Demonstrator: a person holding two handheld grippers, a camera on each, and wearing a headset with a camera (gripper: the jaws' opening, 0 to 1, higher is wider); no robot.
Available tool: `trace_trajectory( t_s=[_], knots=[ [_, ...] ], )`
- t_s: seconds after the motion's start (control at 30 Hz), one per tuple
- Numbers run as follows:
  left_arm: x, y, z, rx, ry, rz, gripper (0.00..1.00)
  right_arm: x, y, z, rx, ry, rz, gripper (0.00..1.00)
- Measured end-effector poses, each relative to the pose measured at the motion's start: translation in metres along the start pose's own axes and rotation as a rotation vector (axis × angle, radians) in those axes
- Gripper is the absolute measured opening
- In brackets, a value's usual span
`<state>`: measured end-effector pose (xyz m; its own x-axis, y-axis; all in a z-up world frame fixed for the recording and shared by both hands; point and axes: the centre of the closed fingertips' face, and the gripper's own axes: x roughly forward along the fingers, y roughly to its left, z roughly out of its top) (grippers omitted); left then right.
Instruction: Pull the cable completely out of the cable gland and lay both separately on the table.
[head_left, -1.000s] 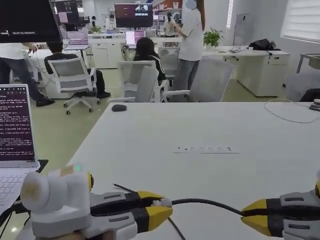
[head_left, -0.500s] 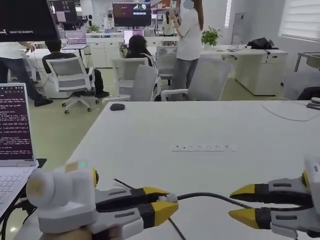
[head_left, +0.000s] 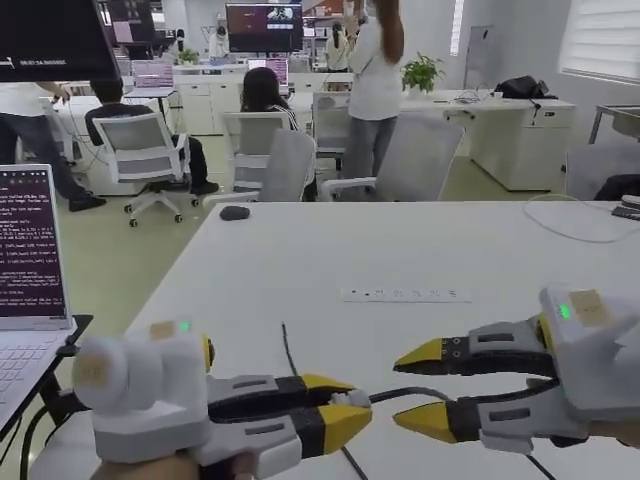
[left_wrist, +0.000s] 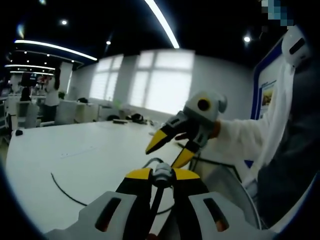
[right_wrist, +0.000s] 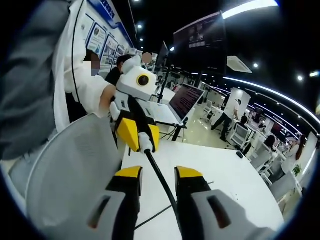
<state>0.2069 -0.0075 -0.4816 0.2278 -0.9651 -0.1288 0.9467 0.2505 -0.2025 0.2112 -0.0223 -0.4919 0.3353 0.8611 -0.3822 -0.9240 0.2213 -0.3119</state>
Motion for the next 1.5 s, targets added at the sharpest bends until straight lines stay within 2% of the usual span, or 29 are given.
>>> trace_trajectory(
  t_s=[0.1, 0.17, 0.33, 0.7, 1.3, 1.5],
  knots=[
    [0.0, -0.002, -0.001, 0.007, 0.009, -0.006, 0.16, 0.003, 0.005, -0.003, -0.022, 0.013, 0.02, 0.22],
    [0.001, -0.004, -0.002, 0.012, 0.012, -0.011, 0.16, 0.006, 0.01, -0.005, -0.035, 0.022, 0.041, 0.16],
    [0.001, -0.006, -0.007, 0.025, 0.034, -0.022, 0.16, 0.006, 0.01, -0.009, -0.039, 0.03, 0.04, 0.07],
    [-0.001, -0.001, -0.005, 0.018, 0.028, -0.025, 0.16, 0.007, 0.008, -0.011, -0.034, 0.031, 0.028, 0.05],
    [-0.023, 0.014, -0.002, 0.003, 0.009, 0.005, 0.16, -0.011, -0.006, -0.043, 0.041, 0.079, -0.041, 0.05],
    [-0.028, 0.018, -0.002, -0.005, 0.005, 0.02, 0.16, -0.015, -0.007, -0.048, 0.076, 0.067, -0.061, 0.05]
  ],
)
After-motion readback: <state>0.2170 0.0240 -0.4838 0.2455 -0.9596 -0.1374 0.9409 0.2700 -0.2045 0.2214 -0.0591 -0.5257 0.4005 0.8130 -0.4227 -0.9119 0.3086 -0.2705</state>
